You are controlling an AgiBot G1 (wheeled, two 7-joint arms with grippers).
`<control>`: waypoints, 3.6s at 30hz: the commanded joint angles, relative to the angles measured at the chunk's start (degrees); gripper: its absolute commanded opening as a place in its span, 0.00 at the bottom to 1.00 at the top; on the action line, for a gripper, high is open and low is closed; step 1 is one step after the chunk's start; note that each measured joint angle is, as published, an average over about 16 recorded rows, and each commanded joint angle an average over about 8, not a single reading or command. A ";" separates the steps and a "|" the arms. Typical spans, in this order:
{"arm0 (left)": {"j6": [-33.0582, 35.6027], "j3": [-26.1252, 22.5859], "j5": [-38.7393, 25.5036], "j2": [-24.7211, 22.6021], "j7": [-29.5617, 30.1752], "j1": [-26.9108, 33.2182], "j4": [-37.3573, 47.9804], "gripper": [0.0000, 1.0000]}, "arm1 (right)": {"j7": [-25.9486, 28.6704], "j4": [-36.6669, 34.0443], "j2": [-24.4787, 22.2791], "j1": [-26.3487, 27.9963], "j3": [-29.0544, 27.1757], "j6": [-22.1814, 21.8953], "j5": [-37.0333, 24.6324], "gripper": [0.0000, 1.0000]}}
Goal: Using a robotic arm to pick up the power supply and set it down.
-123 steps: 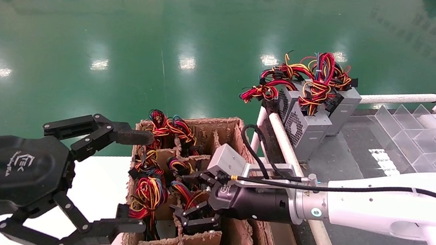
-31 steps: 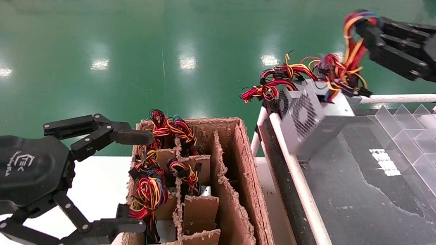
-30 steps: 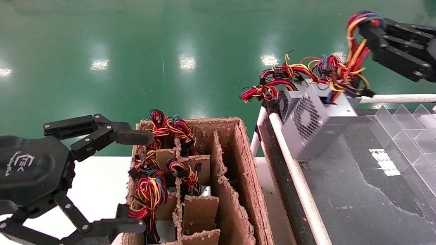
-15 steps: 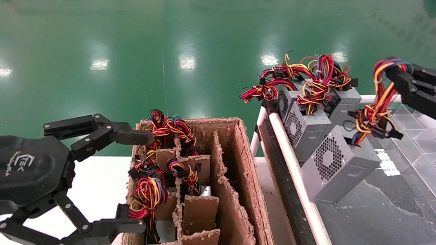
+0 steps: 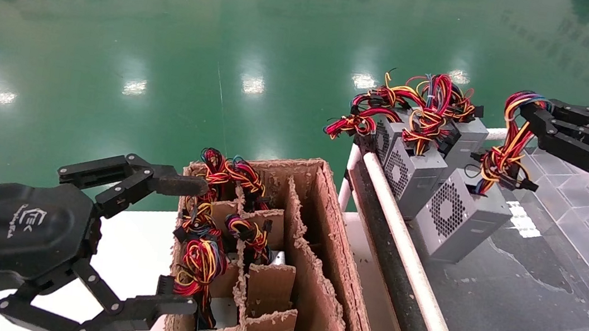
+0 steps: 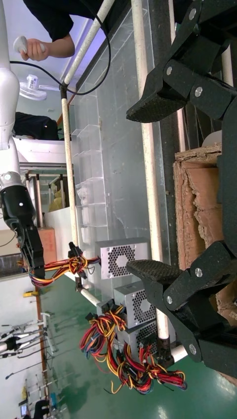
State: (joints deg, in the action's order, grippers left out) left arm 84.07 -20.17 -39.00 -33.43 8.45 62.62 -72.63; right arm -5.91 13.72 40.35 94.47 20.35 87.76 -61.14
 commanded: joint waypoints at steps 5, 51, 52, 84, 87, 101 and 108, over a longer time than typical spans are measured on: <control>0.00 0.00 0.00 0.00 0.00 0.00 0.00 1.00 | -1.99 -3.22 0.85 1.78 0.83 -1.18 -1.45 0.00; -0.02 -0.04 0.03 0.02 -0.02 0.01 0.00 1.00 | -5.56 -11.49 10.90 13.17 7.08 -14.27 -11.08 0.00; -0.02 -0.04 0.03 0.02 -0.02 0.01 0.00 1.00 | -5.61 -11.57 11.42 13.28 7.26 -14.91 -11.34 0.00; -0.03 -0.06 0.04 0.02 -0.03 0.02 0.00 1.00 | -9.89 -13.25 18.32 14.35 8.44 -23.12 -13.18 0.74; -0.03 -0.07 0.05 0.03 -0.03 0.02 0.00 1.00 | -10.10 -13.21 18.14 14.35 8.46 -22.55 -13.20 1.00; -0.03 -0.08 0.05 0.03 -0.04 0.02 0.00 1.00 | -11.09 -13.19 17.79 14.70 9.13 -22.82 -14.17 1.00; -0.03 -0.08 0.06 0.03 -0.04 0.02 0.00 1.00 | -10.80 -13.27 17.27 15.26 9.02 -21.67 -14.00 1.00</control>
State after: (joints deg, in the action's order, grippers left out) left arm 84.04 -20.25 -38.94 -33.40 8.40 62.65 -72.63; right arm -16.55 0.53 57.39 109.89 29.07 66.99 -74.71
